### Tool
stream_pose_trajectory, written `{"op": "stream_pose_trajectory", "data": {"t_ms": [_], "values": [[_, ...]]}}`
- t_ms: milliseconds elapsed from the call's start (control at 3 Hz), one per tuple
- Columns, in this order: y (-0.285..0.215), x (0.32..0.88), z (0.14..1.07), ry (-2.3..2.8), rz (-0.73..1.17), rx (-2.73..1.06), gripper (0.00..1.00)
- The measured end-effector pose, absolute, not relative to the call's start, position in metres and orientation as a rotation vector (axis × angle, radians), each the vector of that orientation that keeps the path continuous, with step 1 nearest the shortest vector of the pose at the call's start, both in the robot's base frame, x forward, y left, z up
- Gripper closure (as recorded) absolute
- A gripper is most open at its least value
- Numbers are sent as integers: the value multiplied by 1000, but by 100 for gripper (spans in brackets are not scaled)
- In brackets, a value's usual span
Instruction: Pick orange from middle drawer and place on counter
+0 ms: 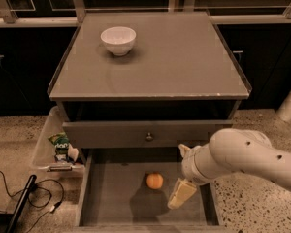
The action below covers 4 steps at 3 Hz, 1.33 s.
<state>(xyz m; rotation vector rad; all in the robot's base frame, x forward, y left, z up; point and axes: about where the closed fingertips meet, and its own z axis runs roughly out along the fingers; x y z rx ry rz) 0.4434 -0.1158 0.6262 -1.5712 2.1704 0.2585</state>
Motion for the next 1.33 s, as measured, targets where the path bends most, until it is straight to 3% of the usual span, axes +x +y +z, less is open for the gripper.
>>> {"op": "stream_pose_trajectory", "data": {"t_ms": [667,1333], "values": [[-130,491,604,1882,390,-1343,0],[-133,488,576,1838,421,-1347,0]]}}
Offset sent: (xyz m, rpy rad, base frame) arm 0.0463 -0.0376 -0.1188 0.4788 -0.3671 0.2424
